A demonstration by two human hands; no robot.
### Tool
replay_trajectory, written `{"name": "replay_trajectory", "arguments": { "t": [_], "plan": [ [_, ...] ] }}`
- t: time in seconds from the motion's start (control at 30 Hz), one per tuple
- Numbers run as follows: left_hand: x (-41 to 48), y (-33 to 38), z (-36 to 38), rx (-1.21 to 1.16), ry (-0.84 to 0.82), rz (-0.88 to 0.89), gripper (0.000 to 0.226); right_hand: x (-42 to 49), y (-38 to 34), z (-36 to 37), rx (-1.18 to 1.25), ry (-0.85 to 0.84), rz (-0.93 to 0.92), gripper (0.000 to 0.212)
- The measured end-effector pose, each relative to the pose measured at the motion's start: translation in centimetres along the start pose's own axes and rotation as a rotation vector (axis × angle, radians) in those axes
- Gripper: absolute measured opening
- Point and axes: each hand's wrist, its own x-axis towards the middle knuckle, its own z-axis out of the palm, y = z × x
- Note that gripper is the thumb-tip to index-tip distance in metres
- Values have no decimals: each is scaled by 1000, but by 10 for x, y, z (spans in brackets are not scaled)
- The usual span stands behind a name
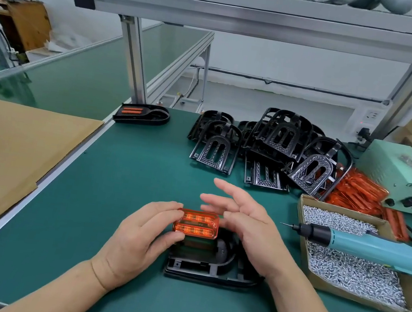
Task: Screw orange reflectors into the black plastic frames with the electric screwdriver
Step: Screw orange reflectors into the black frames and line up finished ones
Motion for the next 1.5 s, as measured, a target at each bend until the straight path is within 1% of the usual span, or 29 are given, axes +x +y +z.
{"name": "replay_trajectory", "arguments": {
  "t": [0.13,0.2,0.27,0.33,0.4,0.5,0.57,0.63,0.7,0.83,1.0,1.2,1.3,1.5],
  "plan": [
    [-1,0,1,-1,-18,-10,33,-6,0,-4,-64,174,-98,55],
    [-1,1,1,4,-37,-10,34,-8,-2,-7,-175,228,-136,50],
    [0,1,1,8,-60,-13,35,-9,-2,-10,-352,234,-136,42],
    [-1,0,1,4,-82,-15,36,-10,-4,-12,-533,183,-127,32],
    [-1,-1,0,-8,-102,-24,36,-12,-6,-14,-630,81,-103,26],
    [-1,0,-1,-21,-116,-17,34,-12,-8,-14,-714,-76,-68,31],
    [0,0,-1,-34,-126,-6,32,-11,-7,-12,-801,-120,-71,33],
    [1,1,-1,-52,-151,-7,32,-11,-6,-9,-874,-107,-116,28],
    [2,1,-2,-66,-182,-10,33,-12,-5,-8,-910,-92,-147,26],
    [6,-1,-3,-79,-212,-10,31,-14,-4,-7,-923,-139,-140,31],
    [8,2,-6,-145,-231,-99,25,-14,-3,-6,-934,-150,-121,34],
    [7,3,-8,-165,-273,-109,12,-11,0,-4,-959,-178,-123,36],
    [8,5,-7,-165,-278,-129,10,-9,1,3,-965,-179,-144,35],
    [9,3,-6,-197,-329,-227,8,-9,3,5,-960,-161,-127,35]
  ]
}}
